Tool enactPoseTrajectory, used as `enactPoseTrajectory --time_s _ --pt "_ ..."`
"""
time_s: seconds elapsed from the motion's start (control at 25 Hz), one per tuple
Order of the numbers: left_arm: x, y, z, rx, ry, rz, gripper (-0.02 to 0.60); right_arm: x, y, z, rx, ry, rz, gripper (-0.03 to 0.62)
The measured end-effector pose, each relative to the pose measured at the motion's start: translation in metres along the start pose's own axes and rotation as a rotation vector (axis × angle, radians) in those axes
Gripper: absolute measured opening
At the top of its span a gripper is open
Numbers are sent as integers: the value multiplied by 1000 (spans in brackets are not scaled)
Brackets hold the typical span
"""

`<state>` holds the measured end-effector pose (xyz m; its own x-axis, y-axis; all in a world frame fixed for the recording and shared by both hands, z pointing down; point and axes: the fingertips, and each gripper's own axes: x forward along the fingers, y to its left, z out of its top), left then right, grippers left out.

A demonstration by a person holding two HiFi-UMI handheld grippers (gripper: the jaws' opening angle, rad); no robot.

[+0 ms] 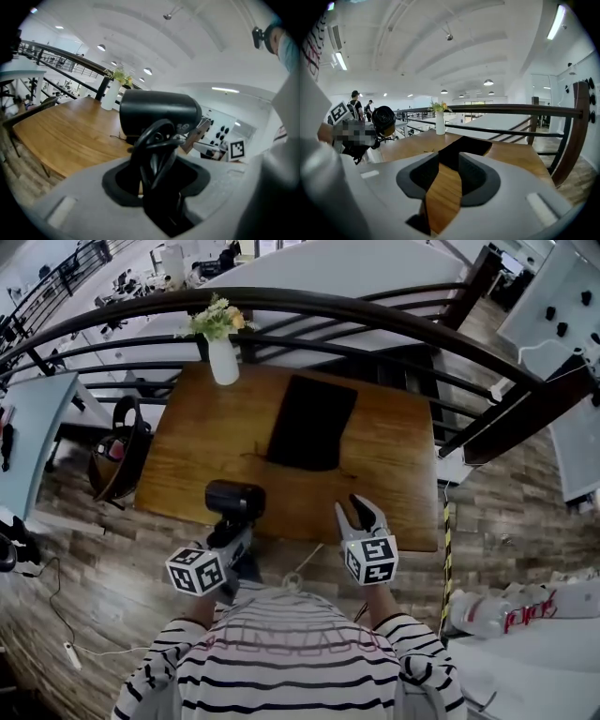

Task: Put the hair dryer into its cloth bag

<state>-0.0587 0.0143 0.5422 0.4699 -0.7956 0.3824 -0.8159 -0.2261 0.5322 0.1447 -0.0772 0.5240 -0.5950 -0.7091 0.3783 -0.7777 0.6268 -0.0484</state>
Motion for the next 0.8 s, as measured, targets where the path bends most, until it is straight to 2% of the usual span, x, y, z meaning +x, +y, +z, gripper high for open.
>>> enactPoseTrajectory --time_s 0.24,0.52,0.8 --pt "15 36 22 19 34 -24 164 57 -2 -15 -166 103 -29 123" --pt "38 77 61 48 86 -44 164 124 -19 -29 -403 276 -69 123" --pt "58 108 86 54 98 -40 164 178 -45 -53 -551 432 -46 123"
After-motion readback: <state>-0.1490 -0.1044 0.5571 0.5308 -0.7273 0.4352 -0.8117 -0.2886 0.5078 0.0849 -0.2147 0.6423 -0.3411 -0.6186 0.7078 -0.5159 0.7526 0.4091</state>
